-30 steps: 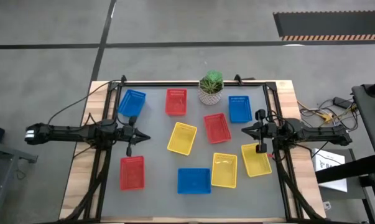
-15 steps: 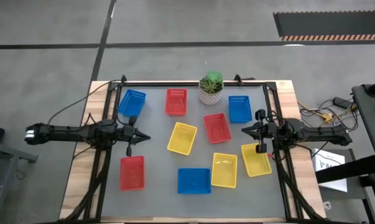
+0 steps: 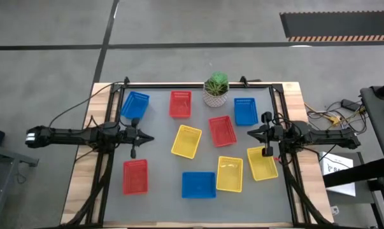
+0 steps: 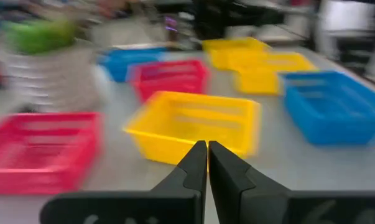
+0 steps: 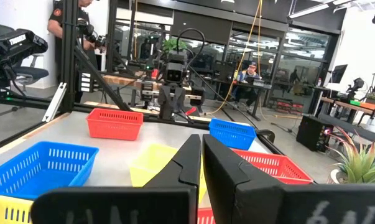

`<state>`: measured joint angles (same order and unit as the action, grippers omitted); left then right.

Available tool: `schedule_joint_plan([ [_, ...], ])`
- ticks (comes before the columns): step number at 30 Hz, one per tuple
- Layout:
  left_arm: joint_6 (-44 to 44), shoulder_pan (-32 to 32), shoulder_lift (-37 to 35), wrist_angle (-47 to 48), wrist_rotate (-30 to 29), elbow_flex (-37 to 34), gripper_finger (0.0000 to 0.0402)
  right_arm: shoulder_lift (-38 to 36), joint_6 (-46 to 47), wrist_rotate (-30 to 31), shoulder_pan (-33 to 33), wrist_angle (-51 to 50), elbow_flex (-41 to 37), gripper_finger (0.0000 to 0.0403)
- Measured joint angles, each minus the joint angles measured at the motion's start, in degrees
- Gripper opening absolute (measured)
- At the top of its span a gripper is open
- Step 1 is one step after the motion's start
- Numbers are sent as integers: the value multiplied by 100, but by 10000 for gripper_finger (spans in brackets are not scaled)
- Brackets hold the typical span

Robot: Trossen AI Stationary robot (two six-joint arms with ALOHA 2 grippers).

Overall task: Stack baskets by color
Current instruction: Stack the bottom blue bin on top of the top left blue bin

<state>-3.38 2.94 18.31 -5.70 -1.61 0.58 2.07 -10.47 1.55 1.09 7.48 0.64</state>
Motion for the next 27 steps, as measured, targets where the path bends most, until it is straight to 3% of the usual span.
schedule_joint_plan([
  [4, -21, 0, 1, -476, -892, 4, 0, -2, 1, 1, 1, 258, 0, 9],
  [7, -24, 0, -10, -659, -1047, 2, 0, 0, 1, 0, 1, 398, -1, 9],
  [12, 193, 2, 31, -973, -1046, 2, 0, -2, -1, 1, 1, 423, -1, 9],
  [21, 2700, -7, 463, -3607, 46, 0, 0, -2, 686, 1, 1, 678, -1, 9],
  [27, 3116, -7, 1066, -4655, -221, 13, 0, -2, 681, 1, 1, 645, 0, 9],
])
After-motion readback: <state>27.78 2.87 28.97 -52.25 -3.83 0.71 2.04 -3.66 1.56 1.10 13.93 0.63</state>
